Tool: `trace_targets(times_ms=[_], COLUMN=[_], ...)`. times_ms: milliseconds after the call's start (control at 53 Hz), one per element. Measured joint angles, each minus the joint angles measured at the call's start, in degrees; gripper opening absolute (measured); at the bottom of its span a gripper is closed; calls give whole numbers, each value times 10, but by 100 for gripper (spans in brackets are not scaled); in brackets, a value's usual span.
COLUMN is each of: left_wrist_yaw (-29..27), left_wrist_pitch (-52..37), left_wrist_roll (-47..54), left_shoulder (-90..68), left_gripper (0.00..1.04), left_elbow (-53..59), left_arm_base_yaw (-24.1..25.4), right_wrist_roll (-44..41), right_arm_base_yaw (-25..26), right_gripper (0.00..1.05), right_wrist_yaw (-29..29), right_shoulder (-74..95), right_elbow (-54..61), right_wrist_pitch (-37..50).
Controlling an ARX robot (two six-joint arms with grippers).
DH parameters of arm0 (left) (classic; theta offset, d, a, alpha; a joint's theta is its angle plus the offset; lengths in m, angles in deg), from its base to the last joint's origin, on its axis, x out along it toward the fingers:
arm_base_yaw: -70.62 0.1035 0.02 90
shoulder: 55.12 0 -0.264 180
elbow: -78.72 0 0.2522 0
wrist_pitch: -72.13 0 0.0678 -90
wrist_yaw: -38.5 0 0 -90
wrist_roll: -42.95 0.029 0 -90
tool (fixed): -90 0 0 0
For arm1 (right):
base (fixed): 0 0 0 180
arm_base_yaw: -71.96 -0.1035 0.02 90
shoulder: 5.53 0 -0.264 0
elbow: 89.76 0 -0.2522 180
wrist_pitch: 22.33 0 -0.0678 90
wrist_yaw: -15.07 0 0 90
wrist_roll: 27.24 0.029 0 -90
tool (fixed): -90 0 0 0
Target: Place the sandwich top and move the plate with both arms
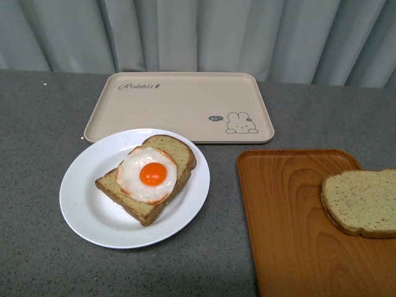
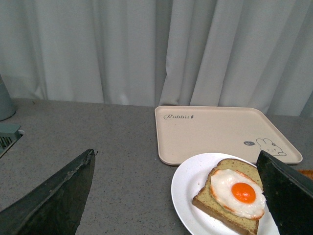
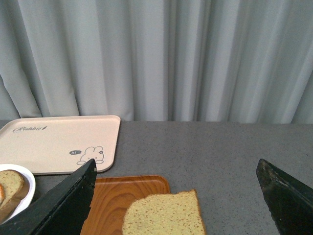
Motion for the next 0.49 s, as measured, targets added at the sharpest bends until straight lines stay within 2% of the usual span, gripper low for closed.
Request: trace_targets(times_ms=[491], left_wrist_yaw=[0], left_wrist_pitch=[0], left_wrist_roll=[0], left_shoulder=[0], left_gripper=[98], left_elbow=[0], left_arm_base_yaw=[0], right_wrist_roll=[0], right_arm_base_yaw=[0], right_gripper=[96], right_wrist_yaw=[0], right_shoulder=[0], right_elbow=[0], right_wrist_pitch=[0])
